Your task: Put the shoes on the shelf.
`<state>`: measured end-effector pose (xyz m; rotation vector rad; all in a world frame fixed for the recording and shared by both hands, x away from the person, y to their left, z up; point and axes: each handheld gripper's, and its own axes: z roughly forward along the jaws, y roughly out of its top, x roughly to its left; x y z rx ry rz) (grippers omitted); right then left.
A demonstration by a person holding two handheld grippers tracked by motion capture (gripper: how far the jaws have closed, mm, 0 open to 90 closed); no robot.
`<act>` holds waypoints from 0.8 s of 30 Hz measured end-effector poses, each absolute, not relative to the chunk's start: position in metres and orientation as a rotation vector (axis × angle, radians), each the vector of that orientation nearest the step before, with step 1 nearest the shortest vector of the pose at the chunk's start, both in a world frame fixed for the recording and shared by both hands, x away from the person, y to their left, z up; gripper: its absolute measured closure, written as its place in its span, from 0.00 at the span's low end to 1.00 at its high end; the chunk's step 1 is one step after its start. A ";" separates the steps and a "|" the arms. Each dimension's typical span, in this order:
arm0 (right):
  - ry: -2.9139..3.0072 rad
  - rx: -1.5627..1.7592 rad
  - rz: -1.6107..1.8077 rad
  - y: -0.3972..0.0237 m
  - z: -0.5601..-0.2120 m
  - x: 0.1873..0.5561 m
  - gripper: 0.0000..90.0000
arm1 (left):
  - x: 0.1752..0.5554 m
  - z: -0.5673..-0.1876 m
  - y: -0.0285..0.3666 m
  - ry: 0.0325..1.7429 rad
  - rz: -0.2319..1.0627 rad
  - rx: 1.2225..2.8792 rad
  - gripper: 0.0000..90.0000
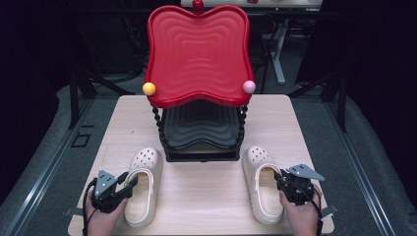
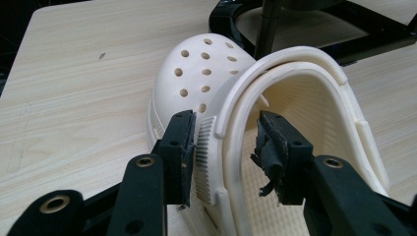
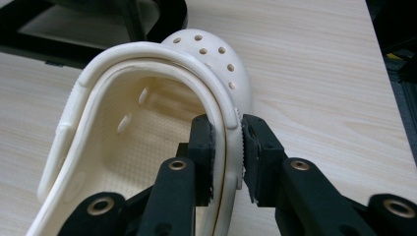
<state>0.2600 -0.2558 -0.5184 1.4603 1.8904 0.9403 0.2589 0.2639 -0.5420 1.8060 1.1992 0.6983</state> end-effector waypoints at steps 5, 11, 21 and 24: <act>1.924 1.460 0.957 -0.252 -0.525 0.258 0.80 | 0.259 -0.542 0.263 1.197 0.694 1.815 0.66; 1.911 1.478 1.001 -0.257 -0.527 0.253 0.74 | 0.257 -0.542 0.262 1.243 0.687 1.800 0.66; 1.896 1.555 0.983 -0.257 -0.531 0.252 0.76 | 0.258 -0.544 0.262 1.304 0.670 1.780 0.68; 1.906 1.577 0.984 -0.257 -0.532 0.253 0.78 | 0.258 -0.545 0.263 1.329 0.657 1.777 0.71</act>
